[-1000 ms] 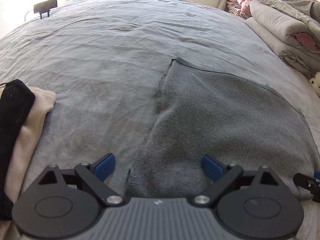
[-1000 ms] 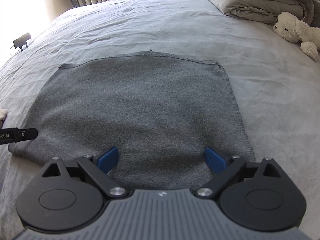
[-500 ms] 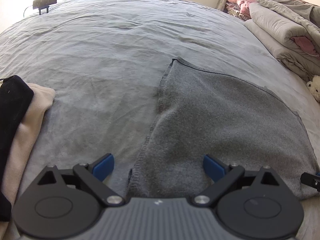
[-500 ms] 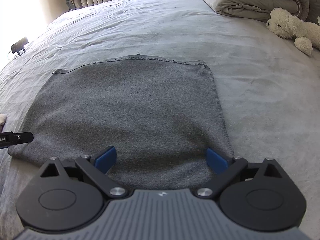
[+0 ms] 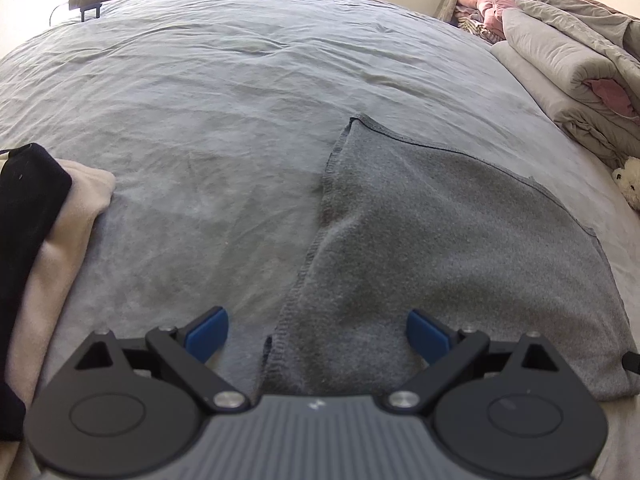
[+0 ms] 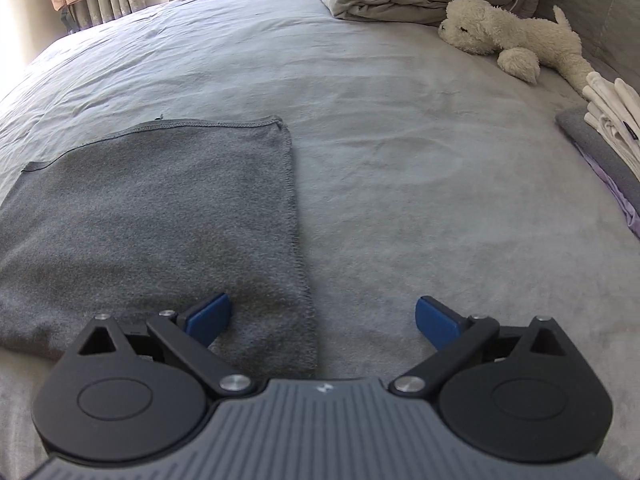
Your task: Fold clothes
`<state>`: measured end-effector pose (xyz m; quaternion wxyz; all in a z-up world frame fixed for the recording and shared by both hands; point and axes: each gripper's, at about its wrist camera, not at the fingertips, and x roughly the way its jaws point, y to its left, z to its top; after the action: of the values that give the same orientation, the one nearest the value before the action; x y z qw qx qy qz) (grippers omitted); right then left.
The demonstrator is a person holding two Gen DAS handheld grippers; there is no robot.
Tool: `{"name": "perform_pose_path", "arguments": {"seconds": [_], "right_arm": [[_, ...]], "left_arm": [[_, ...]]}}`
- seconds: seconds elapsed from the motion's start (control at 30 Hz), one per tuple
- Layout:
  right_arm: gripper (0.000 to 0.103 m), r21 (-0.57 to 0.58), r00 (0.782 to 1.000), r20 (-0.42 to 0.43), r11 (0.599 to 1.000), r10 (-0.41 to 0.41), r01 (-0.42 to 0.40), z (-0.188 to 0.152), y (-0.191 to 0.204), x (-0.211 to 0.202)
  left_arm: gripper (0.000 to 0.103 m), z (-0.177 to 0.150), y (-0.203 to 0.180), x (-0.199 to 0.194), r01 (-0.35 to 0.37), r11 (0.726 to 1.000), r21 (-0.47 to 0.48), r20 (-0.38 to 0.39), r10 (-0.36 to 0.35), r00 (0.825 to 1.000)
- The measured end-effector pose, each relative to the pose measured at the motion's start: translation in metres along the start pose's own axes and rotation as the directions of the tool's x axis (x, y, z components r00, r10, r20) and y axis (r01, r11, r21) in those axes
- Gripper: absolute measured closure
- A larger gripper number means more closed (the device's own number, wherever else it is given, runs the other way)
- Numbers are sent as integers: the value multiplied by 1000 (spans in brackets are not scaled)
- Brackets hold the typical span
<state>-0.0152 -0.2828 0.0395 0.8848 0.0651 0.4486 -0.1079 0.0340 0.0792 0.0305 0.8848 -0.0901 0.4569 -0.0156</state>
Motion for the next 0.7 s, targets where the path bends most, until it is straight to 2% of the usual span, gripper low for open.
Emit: {"name": "perform_pose_path", "arguments": {"seconds": [0.13, 0.27, 0.37, 0.5, 0.63, 0.7], "right_arm": [[2, 44, 1000, -5, 999, 0, 0, -5, -13, -7], [2, 163, 990, -16, 977, 141, -136, -9, -26, -15], [2, 264, 967, -30, 935, 255, -238, -14, -34, -16], [2, 266, 933, -44, 904, 358, -334, -16, -29, -17], [2, 304, 898, -36, 861, 438, -408, -20, -28, -17], [1, 309, 894, -37, 856, 446, -414, -22, -25, -14]], "left_arm": [[6, 0, 2, -2, -3, 1000, -13, -3, 3, 1000], [6, -1, 0, -4, -32, 999, 2, 1, 32, 1000], [6, 0, 1, -7, -49, 999, -6, 7, 49, 999], [6, -1, 0, -14, -53, 999, 0, 33, 53, 998], [6, -4, -8, -22, -45, 998, 36, 63, 43, 997], [6, -5, -10, -23, -35, 999, 37, 61, 33, 998]]}}
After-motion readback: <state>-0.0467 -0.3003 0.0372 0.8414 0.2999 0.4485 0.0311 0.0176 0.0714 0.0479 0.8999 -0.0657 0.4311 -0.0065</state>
